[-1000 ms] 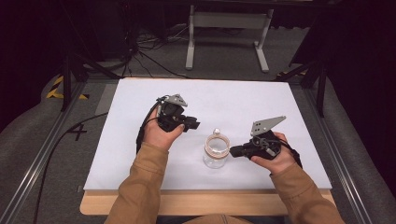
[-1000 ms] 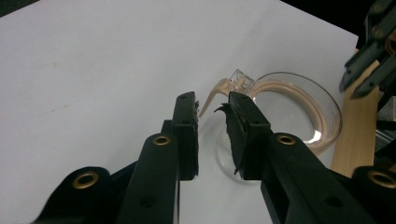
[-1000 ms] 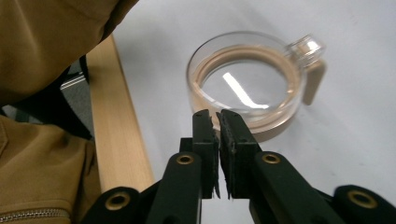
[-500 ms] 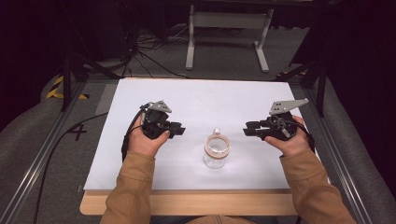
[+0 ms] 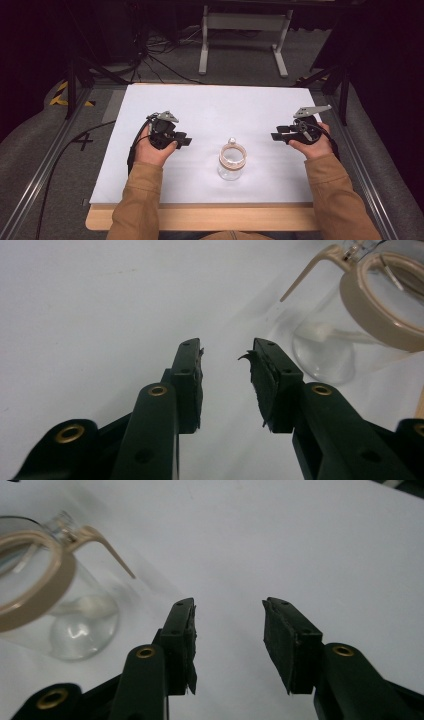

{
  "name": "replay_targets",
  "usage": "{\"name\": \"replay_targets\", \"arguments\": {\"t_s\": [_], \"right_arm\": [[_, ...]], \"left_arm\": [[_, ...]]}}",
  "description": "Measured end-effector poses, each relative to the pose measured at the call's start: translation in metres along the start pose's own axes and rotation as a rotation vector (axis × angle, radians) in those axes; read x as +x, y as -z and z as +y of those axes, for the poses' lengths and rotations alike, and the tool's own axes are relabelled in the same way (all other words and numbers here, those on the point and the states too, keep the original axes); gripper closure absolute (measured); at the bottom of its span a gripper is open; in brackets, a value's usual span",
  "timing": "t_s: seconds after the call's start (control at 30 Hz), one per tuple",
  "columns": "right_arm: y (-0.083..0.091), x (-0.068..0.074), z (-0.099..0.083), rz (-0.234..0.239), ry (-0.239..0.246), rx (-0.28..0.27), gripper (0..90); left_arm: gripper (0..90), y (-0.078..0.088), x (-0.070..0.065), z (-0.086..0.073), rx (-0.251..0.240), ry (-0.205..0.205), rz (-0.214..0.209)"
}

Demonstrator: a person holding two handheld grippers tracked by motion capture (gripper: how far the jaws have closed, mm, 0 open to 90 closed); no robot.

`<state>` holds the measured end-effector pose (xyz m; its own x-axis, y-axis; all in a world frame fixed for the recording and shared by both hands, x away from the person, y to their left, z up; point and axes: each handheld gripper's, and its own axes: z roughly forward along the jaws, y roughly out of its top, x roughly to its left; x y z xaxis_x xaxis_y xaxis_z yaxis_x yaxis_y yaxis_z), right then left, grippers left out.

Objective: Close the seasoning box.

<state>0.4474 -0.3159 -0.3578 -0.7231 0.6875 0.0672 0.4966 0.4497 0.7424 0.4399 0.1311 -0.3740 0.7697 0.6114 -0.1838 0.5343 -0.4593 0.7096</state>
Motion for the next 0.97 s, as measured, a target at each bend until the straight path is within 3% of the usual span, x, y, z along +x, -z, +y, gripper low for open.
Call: {"name": "replay_targets", "arguments": {"t_s": [0.13,0.23,0.47,0.73,0.87,0.97], "right_arm": [[-0.009,-0.014,-0.011,-0.029,-0.027,0.050,55.3],[-0.014,-0.020,-0.019,-0.024,-0.030,0.038,54.5],[-0.036,-0.034,-0.037,-0.035,-0.048,0.090,52.6],[-0.050,-0.032,-0.044,-0.016,-0.028,0.121,52.8],[-0.054,-0.029,-0.044,-0.017,-0.020,0.130,52.4],[-0.051,-0.026,-0.043,-0.019,-0.006,0.101,52.4]], "left_arm": [[65.1,-0.008,0.007,-0.004,0.011,0.004,-0.002],[64.7,-0.013,0.012,-0.008,0.014,0.020,0.002],[64.6,-0.023,0.020,-0.016,0.029,0.051,0.004],[64.6,-0.029,0.027,-0.022,0.061,0.059,0.001],[63.5,-0.029,0.026,-0.022,0.041,0.066,0.003],[59.5,-0.029,0.025,-0.022,0.018,0.077,0.008]]}}
